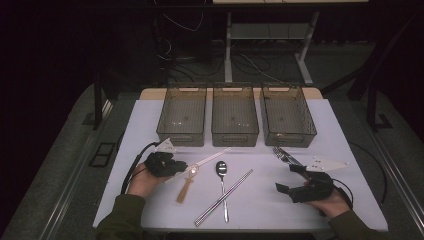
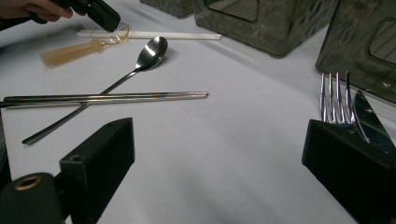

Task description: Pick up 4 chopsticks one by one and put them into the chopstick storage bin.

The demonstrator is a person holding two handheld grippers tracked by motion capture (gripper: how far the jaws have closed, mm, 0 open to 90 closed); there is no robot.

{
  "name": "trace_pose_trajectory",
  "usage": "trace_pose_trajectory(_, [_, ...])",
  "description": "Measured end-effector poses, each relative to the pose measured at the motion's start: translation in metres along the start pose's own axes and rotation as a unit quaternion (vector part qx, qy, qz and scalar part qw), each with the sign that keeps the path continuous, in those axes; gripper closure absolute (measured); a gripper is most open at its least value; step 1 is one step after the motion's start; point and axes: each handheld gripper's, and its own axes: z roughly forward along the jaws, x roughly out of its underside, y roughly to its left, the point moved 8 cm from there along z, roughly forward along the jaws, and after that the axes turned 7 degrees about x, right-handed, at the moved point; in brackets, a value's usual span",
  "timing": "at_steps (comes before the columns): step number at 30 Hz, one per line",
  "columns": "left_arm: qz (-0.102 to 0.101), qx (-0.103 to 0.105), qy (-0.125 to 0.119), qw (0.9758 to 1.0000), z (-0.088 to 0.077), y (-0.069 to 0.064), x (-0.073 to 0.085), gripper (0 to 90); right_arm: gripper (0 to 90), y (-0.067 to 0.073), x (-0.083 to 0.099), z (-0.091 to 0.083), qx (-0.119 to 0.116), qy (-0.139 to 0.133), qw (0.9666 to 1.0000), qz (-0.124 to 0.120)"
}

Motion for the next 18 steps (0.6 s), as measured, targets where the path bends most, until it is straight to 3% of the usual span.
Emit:
trace_pose_trajectory(9, [-0.008, -0.002, 0.001, 1.0, 0.0012, -0.0005, 0.0009, 81.6, 9.5, 0.0, 0.0, 0.0001, 0.0, 0.0, 1.0, -0.002])
trace_pose_trajectory(18, [0.009, -0.023, 0.008, 0.9997, 0.0029, 0.0064, 0.0032, 80.9, 9.5, 0.0, -0.0001, 0.0002, 0.0, 0.0, 1.0, -0.002])
